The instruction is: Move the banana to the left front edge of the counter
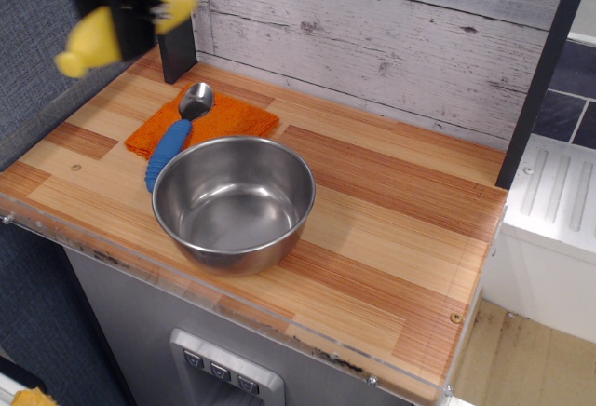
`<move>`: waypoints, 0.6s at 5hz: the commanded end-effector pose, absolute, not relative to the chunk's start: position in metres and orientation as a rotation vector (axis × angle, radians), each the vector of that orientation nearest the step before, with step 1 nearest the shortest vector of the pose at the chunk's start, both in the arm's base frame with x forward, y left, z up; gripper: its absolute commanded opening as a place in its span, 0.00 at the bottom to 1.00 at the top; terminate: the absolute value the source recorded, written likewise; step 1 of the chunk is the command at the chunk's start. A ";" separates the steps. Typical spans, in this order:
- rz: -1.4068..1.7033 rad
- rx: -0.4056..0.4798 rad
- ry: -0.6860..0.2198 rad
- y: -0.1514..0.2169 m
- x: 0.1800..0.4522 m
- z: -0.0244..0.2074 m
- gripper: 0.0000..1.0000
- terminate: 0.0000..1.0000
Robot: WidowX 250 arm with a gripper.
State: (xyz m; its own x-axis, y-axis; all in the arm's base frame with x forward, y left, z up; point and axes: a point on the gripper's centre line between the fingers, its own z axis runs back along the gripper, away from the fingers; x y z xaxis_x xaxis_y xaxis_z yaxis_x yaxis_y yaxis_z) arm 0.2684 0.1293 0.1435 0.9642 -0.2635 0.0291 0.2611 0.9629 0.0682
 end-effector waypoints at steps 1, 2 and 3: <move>-0.421 0.034 0.000 0.207 0.287 0.096 0.00 0.00; -0.453 -0.007 -0.014 0.215 0.287 0.069 0.00 0.00; -0.489 -0.026 -0.023 0.215 0.280 0.049 0.00 0.00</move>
State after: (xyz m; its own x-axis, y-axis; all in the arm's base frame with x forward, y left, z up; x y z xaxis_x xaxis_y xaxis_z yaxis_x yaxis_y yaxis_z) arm 0.2737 0.2127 0.0399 0.8811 -0.4726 0.0189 0.4729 0.8795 -0.0525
